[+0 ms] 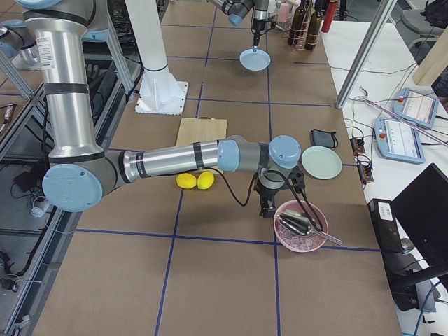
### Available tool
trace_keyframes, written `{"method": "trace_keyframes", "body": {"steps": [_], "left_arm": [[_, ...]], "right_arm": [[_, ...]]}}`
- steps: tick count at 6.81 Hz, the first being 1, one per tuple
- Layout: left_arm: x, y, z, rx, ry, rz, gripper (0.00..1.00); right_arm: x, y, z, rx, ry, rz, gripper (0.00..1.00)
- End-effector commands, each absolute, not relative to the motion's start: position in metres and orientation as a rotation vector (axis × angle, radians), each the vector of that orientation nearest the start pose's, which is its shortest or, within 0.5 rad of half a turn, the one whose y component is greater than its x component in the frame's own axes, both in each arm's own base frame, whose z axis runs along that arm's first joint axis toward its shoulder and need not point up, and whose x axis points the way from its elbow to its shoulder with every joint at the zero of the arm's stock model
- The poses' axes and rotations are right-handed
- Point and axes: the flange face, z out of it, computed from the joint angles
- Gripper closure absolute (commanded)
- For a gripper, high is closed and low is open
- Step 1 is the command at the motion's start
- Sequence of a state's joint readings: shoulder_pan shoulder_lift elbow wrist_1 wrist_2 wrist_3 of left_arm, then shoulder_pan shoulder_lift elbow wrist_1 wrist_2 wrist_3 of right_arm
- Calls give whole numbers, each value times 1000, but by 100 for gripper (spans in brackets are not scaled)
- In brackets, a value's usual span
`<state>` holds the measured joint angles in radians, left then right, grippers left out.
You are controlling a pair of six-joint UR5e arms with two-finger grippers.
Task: Pick orange to plate
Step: 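Grip the plate rim with the left gripper and slide it toward the table center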
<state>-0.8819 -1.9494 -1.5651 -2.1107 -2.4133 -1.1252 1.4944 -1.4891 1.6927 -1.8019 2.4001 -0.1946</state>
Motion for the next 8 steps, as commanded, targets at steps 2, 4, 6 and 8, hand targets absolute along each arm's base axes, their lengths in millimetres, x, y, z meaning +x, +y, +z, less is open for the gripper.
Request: {"method": "trace_keyframes", "body": {"steps": [2,4,6,8], "left_arm": [[510,-480,268,-94,1185,-63,100],[544,-464,283,-54,1196,-65,100],[554,-459,290,-30,1204,-65,94],[553,-457,289,-25,1208,-60,32]], "right_arm": [[16,-514,569,24,-901,-221,0],[12,-517,563,51,-911,-239,0],[-9,-521,557,35,-918,-254,0],[-39,-526,544,34,-923,-220,0]]}}
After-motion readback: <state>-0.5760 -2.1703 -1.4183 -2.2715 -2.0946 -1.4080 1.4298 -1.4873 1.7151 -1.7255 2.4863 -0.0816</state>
